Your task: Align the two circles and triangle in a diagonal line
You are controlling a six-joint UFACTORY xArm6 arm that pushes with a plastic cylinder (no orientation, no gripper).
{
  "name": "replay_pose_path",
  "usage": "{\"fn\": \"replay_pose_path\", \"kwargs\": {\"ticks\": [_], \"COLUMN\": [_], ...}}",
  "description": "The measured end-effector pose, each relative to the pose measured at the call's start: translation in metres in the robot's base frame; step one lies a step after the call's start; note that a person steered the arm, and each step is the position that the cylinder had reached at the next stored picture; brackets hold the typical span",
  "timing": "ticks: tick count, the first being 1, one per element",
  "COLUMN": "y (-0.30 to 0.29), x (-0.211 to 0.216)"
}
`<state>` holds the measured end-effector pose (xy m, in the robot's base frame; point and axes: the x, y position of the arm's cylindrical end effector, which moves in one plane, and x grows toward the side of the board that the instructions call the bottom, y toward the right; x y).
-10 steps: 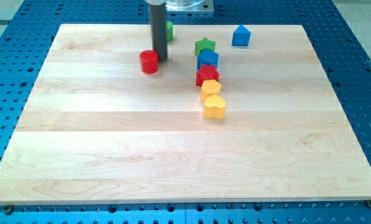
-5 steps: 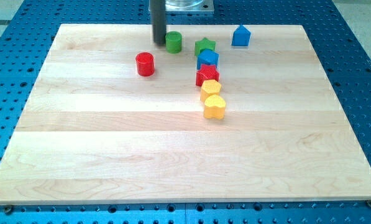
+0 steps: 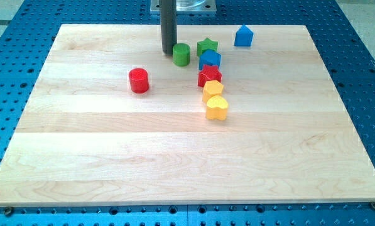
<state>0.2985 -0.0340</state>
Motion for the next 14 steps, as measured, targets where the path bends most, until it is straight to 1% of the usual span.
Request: {"fn": "replay_pose_path", "kwargs": {"ticks": [1, 2, 3, 4, 5, 6, 7, 8, 10, 11, 12, 13, 14], "y": [0.002, 0.036, 0.050, 0.083, 0.093, 0.093, 0.122, 0.199, 0.202, 0.202, 0.226, 0.252, 0.229], "x": [-0.041, -0.052, -0.032, -0.030, -0.057, -0.011, 0.001, 0.000, -0.022, -0.022, -0.023, -0.050, -0.060]}}
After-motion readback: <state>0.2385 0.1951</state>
